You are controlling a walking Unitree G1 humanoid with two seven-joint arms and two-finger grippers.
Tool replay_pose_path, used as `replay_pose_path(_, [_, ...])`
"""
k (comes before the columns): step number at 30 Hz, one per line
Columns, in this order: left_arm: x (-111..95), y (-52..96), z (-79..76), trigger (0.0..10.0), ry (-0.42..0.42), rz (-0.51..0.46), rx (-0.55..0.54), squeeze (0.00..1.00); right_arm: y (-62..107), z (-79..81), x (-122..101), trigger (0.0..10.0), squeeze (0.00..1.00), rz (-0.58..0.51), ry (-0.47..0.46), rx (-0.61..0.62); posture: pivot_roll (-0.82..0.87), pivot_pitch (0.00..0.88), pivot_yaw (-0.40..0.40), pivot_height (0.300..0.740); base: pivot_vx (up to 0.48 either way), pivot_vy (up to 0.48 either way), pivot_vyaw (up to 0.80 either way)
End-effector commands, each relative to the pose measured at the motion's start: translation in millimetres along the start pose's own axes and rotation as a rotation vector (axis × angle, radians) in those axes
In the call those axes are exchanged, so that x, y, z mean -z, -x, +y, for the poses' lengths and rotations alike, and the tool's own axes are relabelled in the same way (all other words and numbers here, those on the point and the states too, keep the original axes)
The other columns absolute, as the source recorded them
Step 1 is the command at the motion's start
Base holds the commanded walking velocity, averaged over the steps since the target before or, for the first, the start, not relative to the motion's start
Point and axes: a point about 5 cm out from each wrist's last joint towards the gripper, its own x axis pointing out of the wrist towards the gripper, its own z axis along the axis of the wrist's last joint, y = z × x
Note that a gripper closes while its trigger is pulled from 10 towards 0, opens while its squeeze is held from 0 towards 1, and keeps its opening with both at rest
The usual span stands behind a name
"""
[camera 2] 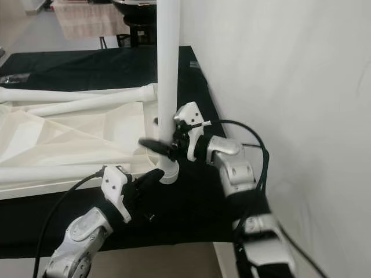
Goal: Building children table
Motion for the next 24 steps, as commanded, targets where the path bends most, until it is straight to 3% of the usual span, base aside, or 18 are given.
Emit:
replay_pose_path(1, [6, 1.4, -0.2, 10.0, 0.009, 0.019, -0.001, 0.00, -3.8, -1.0, 1, 10.0, 0.00, 0.016, -0.004, -0.053, 0.02, 0.048, -0.022, 0.740, 0.000, 0.000, 0.00])
replay_pose_path(2, [6, 1.2, -0.3, 10.0, 0.009, 0.020, -0.001, 0.00, -4.9, -5.1, 1, 10.0, 0.00, 0.024, -0.011, -0.052, 0.03, 0.044, -0.023, 0.740, 0.000, 0.000, 0.00])
replay_pose_path(3, [6, 1.1, -0.4, 10.0, 0.009, 0.021, -0.001, 0.00, -6.5, -8.9, 2, 7.1, 0.00, 0.035, -0.018, -0.046, 0.03, 0.044, -0.023, 0.740, 0.000, 0.000, 0.00])
replay_pose_path(4, [6, 1.0, -0.5, 10.0, 0.009, 0.021, -0.001, 0.00, -7.8, -12.2, 4, 1.8, 0.00, 0.045, -0.021, -0.028, 0.03, 0.040, -0.023, 0.740, 0.000, 0.000, 0.00])
replay_pose_path(5, [6, 1.0, -0.5, 10.0, 0.009, 0.021, -0.001, 0.00, -7.8, -12.2, 4, 1.8, 0.00, 0.045, -0.021, -0.028, 0.03, 0.040, -0.023, 0.740, 0.000, 0.000, 0.00])
replay_pose_path(6, [7, 0.9, -0.9, 10.0, 0.010, 0.021, -0.001, 0.00, -8.5, -14.9, 7, 0.0, 0.00, 0.048, -0.050, -0.017, 0.03, 0.041, -0.023, 0.740, 0.000, 0.000, 0.00])
replay_pose_path(13, [6, 1.1, -1.7, 10.0, 0.011, 0.020, 0.000, 0.00, -2.3, -15.7, 12, 0.0, 0.00, 0.037, -0.085, 0.003, 0.03, 0.049, -0.023, 0.740, 0.000, 0.000, 0.00])
replay_pose_path(19, [5, 1.6, -3.1, 10.0, 0.012, 0.016, 0.001, 0.00, 13.0, -18.5, 19, 0.0, 0.00, 0.037, -0.055, 0.070, 0.03, 0.064, -0.027, 0.740, 0.000, 0.000, 0.00])
replay_pose_path(24, [4, 3.2, -3.6, 10.0, 0.013, 0.014, 0.000, 0.00, 26.1, -23.8, 34, 0.0, 0.00, 0.069, -0.049, 0.347, 0.01, 0.074, -0.032, 0.740, 0.000, 0.000, 0.00])
